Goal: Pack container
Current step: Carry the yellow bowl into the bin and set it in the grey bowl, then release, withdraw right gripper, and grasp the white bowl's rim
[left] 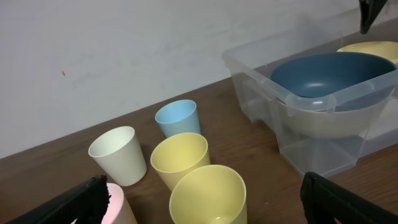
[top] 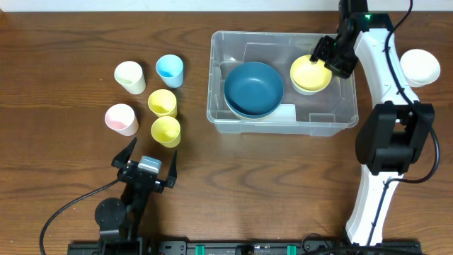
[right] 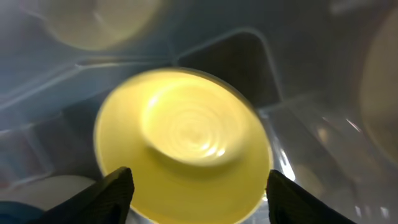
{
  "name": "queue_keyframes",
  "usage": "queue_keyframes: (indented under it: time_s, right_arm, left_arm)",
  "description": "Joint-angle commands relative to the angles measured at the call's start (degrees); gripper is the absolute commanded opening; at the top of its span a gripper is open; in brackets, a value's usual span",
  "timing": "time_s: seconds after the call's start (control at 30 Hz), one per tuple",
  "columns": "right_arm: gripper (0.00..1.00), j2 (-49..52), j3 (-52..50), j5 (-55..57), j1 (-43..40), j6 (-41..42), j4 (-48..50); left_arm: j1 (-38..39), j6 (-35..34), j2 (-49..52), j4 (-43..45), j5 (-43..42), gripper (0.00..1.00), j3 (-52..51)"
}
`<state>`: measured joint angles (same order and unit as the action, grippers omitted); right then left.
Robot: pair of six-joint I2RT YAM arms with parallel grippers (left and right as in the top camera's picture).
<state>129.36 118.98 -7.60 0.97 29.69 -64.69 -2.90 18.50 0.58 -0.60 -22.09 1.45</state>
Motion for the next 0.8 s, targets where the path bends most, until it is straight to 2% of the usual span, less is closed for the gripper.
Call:
queue_keyframes:
  time_s: [0.0,0.2,0.37,0.57,0.77]
  right_arm:
    - [0.73,-5.3,2.4,-4.9,-0.4,-1.1,0.9]
    - [0.82,-11.0,7.6,-3.0,-2.9,-0.8,0.2]
    - [0.89,-14.4,8.1,9.4,-9.1,4.2,-4.7]
    - [0.95,-12.9,6.6,14.1,-18.7,4.1,-8.5]
    - [0.95,-9.0,3.5,13.7,-27.5,6.2,-7.6]
  left_arm:
    - [-0.3,0.9,-0.3,-1.8,-0.3,0.98,-1.2]
    - [-0.3,0.9,-0.3,-1.8,-0.3,0.98,-1.2]
    - [-0.3,1.0,-0.3,-1.8,-0.3,0.98,-1.2]
    - [-0.3,0.9,-0.3,-1.8,-0.3,0.98,-1.2]
    - [-0.3,1.0,-0.3,-1.8,-0.3,0.98,-1.2]
